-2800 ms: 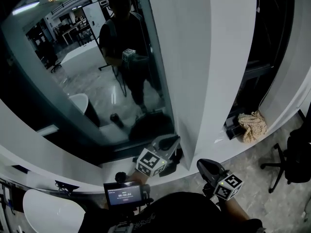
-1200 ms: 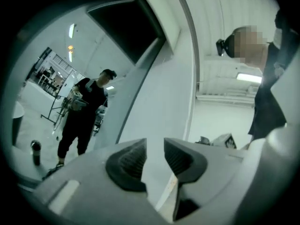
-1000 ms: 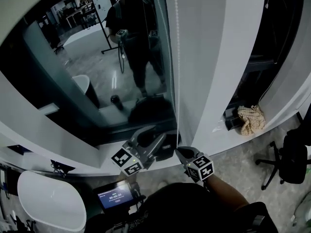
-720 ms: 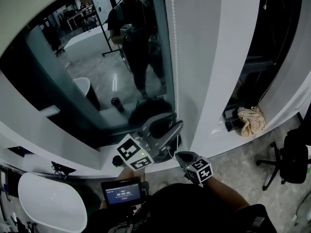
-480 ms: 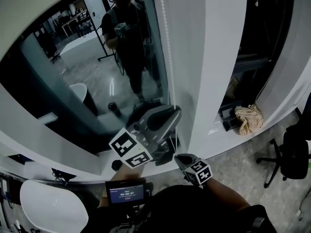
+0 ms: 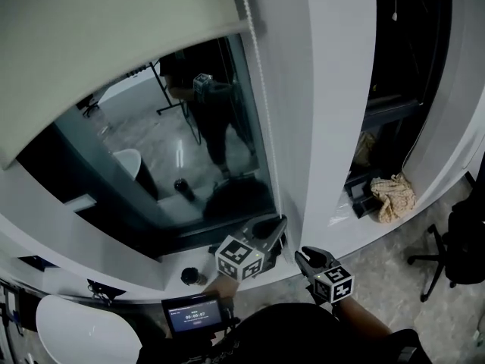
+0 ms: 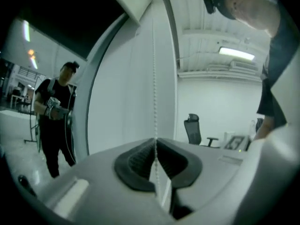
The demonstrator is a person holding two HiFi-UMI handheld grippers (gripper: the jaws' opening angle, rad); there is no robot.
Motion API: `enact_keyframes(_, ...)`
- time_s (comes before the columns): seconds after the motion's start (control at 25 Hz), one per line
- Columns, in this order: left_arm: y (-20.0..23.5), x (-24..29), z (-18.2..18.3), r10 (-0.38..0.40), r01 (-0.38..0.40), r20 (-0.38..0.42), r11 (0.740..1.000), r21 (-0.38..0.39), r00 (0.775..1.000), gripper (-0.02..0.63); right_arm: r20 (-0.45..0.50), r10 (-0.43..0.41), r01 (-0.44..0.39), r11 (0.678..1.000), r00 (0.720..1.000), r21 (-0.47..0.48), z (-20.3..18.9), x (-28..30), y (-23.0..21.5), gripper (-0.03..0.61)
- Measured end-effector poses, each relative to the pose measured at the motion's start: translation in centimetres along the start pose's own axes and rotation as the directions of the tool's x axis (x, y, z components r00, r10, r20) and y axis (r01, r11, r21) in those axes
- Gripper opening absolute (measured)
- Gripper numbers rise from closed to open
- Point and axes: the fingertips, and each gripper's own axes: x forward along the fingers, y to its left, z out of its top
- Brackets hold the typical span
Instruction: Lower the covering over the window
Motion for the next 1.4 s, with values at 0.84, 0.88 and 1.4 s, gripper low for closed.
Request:
enact_keyframes(0.84, -6.6, -2.1, -21.0, -0.138, 0.053, -0.324, 0.964, -0.259, 0.936, 0.012, 0.535, 0.223, -0.016, 0.932, 0.815, -0.363, 32.7, -7.6, 13.2, 0.017)
enact_keyframes(0.88, -6.7, -2.4, -20.9, -0.15, 0.066, -0.319, 0.964, -0.259, 0.936, 0.014, 0.542, 0.224, 0.004, 0.922, 0.81, -0.387, 32.6, -7.8, 13.3, 0.017)
enact_keyframes(1.4, -1.3, -9.6, -11.3, 0.05, -0.045, 0.025, 0.985, -0.168, 0.998, 0.184, 0.357, 0.088, 0.088, 0.89, 0.93, -0.448, 24.7, -4.7, 7.2, 0.015)
